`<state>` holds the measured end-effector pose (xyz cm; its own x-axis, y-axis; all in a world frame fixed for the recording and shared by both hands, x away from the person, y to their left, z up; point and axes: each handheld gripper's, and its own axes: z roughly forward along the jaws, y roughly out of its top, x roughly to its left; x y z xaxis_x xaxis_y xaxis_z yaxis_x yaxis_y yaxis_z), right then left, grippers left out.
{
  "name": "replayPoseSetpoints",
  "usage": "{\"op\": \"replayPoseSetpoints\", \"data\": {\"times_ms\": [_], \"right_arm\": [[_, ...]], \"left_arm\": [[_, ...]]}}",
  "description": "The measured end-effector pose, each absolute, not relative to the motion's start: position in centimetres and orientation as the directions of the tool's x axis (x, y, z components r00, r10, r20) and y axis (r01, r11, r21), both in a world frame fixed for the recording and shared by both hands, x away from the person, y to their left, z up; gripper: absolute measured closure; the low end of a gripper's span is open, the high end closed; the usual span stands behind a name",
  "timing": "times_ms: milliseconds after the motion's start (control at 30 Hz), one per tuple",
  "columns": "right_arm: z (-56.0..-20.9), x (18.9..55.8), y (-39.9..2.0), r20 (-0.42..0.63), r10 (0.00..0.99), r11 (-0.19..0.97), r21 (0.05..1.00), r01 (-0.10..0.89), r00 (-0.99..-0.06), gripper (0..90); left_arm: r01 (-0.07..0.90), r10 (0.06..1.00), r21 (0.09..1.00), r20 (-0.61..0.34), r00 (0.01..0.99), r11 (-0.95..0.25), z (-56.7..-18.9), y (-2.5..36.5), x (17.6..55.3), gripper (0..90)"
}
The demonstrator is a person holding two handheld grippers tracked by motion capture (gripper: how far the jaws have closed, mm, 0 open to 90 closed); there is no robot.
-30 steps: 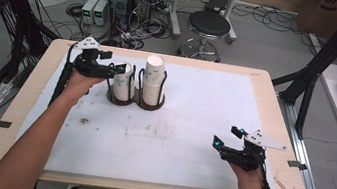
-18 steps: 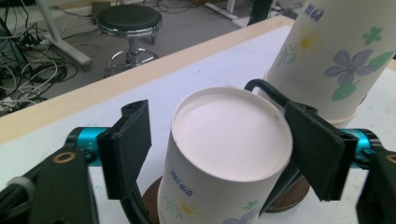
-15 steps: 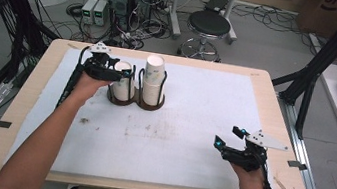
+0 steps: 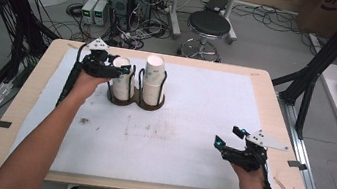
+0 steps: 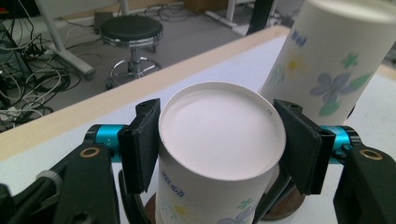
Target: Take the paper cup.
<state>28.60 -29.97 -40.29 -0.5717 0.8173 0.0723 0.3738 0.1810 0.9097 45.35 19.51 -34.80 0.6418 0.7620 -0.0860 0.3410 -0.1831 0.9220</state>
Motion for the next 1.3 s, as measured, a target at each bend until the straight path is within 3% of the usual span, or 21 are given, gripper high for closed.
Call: {"op": "replayPoseSetpoints", "data": {"times_ms": [633,1300], "right_arm": [[-40.3,28.6,-29.8,0.079,0.814,0.181,0.907,0.38,-0.576,21.2],[-40.2,29.3,-28.7,0.089,0.802,0.179,0.908,0.38,-0.591,21.2]], "left_arm": [[0.247,0.782,0.965,-0.085,0.618,-0.091,-28.9,20.9,43.8,36.3],[0.165,0.722,0.986,-0.112,0.683,-0.003,-28.0,24.4,37.2,36.7]]}}
